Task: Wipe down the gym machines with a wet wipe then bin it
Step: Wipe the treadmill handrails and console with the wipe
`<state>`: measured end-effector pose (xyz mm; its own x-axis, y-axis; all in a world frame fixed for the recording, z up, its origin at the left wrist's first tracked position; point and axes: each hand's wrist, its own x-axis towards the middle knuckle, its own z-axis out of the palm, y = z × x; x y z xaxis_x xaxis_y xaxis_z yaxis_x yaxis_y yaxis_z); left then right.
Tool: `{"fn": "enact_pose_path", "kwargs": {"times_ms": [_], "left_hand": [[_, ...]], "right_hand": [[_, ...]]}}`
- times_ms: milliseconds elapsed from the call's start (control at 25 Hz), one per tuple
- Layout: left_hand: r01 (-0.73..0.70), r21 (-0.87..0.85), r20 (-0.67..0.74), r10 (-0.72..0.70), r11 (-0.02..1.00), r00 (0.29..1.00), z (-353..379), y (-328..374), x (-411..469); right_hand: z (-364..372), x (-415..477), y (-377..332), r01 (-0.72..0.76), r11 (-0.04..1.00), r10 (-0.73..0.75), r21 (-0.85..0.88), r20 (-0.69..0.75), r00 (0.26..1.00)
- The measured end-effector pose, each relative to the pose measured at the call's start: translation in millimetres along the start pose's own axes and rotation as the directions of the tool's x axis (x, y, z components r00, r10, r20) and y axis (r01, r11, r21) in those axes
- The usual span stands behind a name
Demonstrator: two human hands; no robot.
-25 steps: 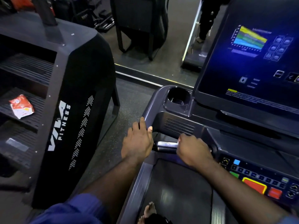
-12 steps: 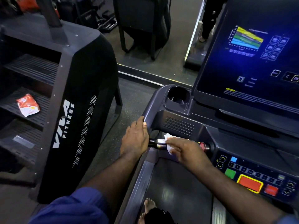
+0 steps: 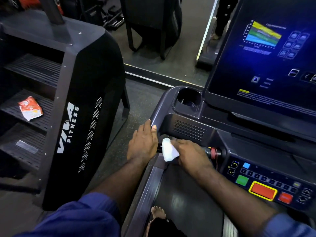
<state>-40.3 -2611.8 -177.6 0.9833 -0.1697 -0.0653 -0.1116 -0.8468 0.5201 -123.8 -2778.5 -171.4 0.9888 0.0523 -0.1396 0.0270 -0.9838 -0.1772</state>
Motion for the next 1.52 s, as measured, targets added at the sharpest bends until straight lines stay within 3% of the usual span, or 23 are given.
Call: {"fn": "enact_pose_path", "kwargs": {"times_ms": [120,240,360,480,600,760,880,960,1040,1160,1360,1520], "left_hand": [[-0.013,0.003,0.007,0.013,1.0,1.0,-3.4,3.4,-1.7],[-0.002,0.01,0.01,0.002,1.0,1.0,-3.1,4.6,-0.4],[0.005,0.031,0.011,-0.006,1.0,1.0,-0.6,3.4,1.0],[0.006,0.033,0.015,-0.007,0.999,1.0,2.1,1.7,3.8],[-0.005,0.053,0.002,0.004,0.999,1.0,2.0,-0.4,2.1],[-0.022,0.087,-0.007,0.023,0.996,1.0,4.6,2.3,3.5],[-0.021,0.118,0.002,0.021,0.993,1.0,6.7,1.8,4.2],[-0.017,0.119,0.005,0.016,0.993,1.0,6.9,2.8,3.1],[-0.008,0.107,0.01,0.007,0.994,1.0,6.0,3.5,4.2],[-0.006,0.097,0.012,0.005,0.995,1.0,5.4,3.3,3.8],[-0.026,0.114,0.016,0.024,0.993,1.0,4.9,3.2,0.6],[-0.032,0.134,0.012,0.031,0.99,0.999,5.1,1.5,2.3]], "right_hand": [[-20.1,-41.4,30.9,-0.024,0.97,0.0,-0.242,-0.1,0.995],[-19.1,-42.2,9.9,-0.092,0.896,0.108,-0.434,0.011,0.994],[7.1,-5.2,-43.0,-0.113,0.927,0.157,-0.358,0.096,0.983],[16.1,13.4,-52.5,0.002,0.946,0.029,-0.325,0.09,0.996],[-6.9,-2.8,-6.9,-0.023,0.957,0.035,-0.29,0.036,0.999],[-30.8,-26.3,56.0,-0.116,0.914,0.11,-0.388,-0.037,0.993],[-10.0,-7.0,26.1,-0.115,0.954,0.093,-0.276,-0.094,0.991],[14.3,10.2,-17.0,-0.04,0.98,0.024,-0.193,-0.088,0.996],[33.1,22.7,-43.7,0.055,0.972,-0.069,-0.229,-0.05,0.996],[31.0,20.2,-40.4,0.074,0.958,-0.099,-0.278,-0.075,0.992],[12.0,-42.3,31.2,-0.011,0.951,-0.042,-0.308,-0.166,0.985],[-1.4,-66.9,53.0,-0.057,0.882,0.031,-0.467,-0.063,0.998]]}}
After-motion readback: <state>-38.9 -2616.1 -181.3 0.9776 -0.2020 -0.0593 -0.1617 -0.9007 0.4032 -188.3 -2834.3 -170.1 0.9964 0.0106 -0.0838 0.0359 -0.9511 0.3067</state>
